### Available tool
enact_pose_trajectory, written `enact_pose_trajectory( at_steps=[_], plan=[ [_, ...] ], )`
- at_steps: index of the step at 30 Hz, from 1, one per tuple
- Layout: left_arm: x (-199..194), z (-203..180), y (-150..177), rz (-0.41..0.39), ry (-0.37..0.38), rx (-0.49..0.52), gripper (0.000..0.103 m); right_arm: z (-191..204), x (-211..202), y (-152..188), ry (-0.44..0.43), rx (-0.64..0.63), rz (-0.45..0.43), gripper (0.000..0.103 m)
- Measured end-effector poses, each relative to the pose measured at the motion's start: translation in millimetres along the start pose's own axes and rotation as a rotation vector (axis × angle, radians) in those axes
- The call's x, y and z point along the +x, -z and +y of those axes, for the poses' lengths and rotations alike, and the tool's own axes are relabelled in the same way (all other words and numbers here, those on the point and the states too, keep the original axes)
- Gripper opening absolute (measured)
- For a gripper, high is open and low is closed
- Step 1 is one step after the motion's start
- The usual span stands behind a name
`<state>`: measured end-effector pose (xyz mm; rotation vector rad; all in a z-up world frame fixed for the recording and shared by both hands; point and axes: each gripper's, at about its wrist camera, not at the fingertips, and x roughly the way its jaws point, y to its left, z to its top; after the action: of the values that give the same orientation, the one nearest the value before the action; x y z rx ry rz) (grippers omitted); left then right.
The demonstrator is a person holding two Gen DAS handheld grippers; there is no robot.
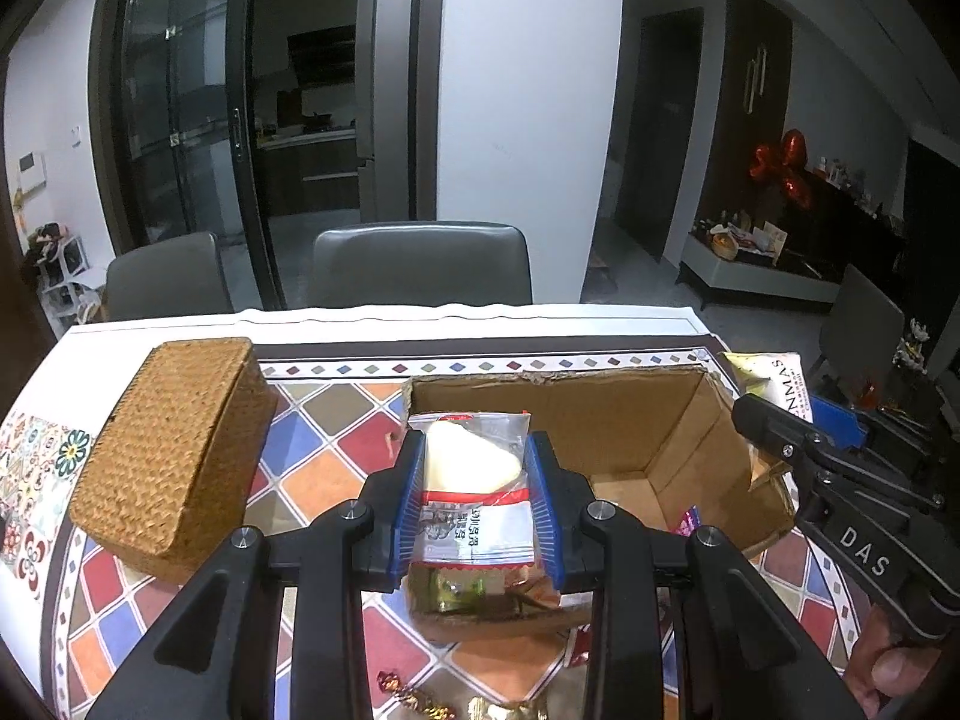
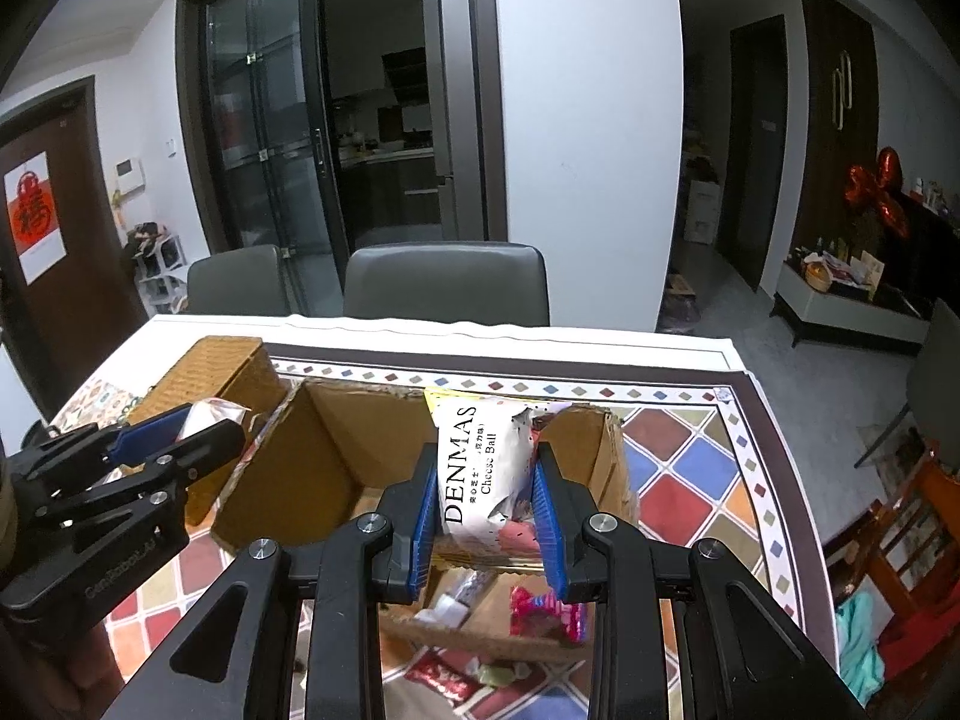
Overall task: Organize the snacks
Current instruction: 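Lift and carry the bun and DENMAS packet in both tools over the box, then open both tools to drop the bun and DENMAS packet into the box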
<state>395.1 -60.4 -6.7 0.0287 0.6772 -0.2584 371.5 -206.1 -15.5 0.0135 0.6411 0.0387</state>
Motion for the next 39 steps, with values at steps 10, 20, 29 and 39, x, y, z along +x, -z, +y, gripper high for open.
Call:
enact_pose_trajectory(
  at_steps=[10, 20, 29, 39],
  plan=[
    [19, -2, -4, 0.017, 0.005, -0.004, 0.033, -2, 18, -5, 0.002, 0.007, 0.017, 0.03],
    [34, -3, -5, 0.039, 0.009, -0.004, 0.033, -1, 34, -7, -0.004, 0.002, 0.037, 0.03],
    [33, -7, -1, 0.037, 0.014, 0.012, 0.034, 0, 38, -8, 0.001, -0.012, 0.041, 0.031],
    [21, -3, 0, 0.02, 0.003, -0.005, 0.06, 2, 33, -8, 0.012, -0.023, 0.024, 0.054]
  ],
)
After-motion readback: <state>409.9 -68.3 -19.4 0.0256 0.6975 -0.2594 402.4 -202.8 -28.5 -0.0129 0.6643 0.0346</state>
